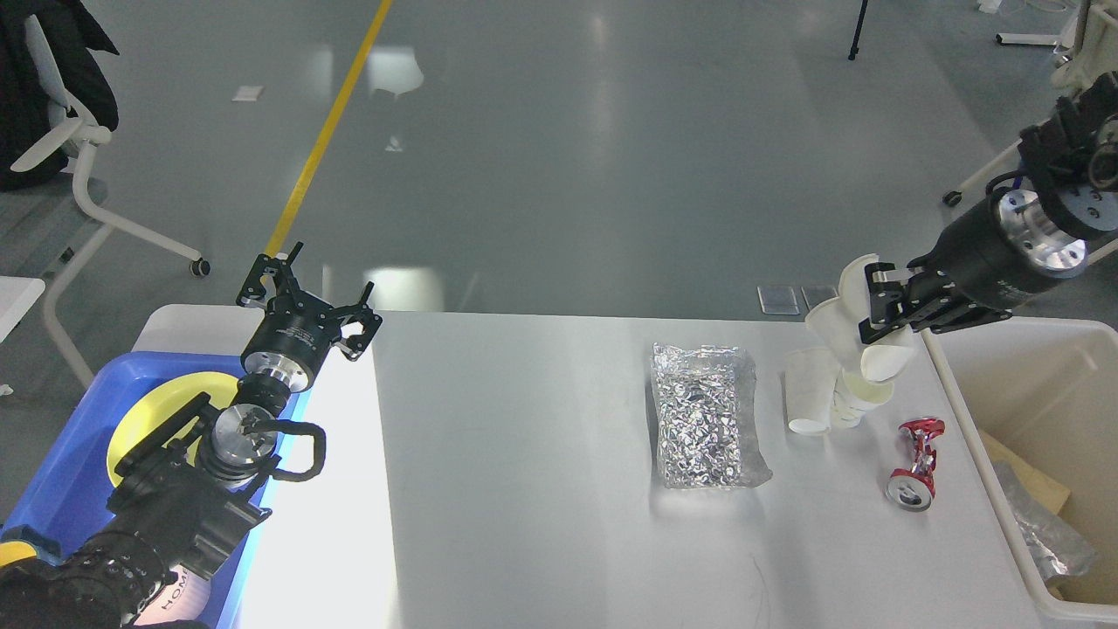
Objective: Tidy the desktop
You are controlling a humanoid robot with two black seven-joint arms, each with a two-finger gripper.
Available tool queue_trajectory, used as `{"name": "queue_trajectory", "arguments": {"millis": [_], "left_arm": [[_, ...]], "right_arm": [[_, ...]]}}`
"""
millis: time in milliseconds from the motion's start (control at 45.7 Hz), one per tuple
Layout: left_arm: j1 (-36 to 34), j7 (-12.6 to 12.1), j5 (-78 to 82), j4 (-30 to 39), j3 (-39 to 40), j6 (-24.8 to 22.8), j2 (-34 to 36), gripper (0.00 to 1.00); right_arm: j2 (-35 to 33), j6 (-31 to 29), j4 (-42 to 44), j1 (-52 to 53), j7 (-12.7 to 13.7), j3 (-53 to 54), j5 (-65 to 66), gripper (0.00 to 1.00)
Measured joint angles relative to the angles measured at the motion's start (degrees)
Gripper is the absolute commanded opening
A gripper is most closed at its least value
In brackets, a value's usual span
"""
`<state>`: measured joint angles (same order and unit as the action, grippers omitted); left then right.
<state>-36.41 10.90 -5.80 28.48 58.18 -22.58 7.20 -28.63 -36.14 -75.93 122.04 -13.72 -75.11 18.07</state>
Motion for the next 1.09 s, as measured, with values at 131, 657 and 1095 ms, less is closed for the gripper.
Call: {"name": "queue_trajectory", "arguments": {"millis": [131, 657, 1095], "left_arm": [[-0.03, 0.00, -0.01, 0.00, 0.01, 0.00, 0.00, 0.98], [0.03, 0.00, -0.01, 0.00, -0.05, 0.00, 0.00, 0.98], [0.02, 0.00, 0.00, 0.00, -0.08, -0.09, 0.00, 0.98]], "right_arm": [[-7.05, 6.56, 11.88, -11.94, 0.07, -2.03, -0.06, 0.00], [-4.60, 39.80, 56.20, -72.52, 0.40, 5.59, -33.89, 0.00], [2.72, 42.32, 68.87, -85.35, 9.37, 14.70, -34.90, 1.00]]}}
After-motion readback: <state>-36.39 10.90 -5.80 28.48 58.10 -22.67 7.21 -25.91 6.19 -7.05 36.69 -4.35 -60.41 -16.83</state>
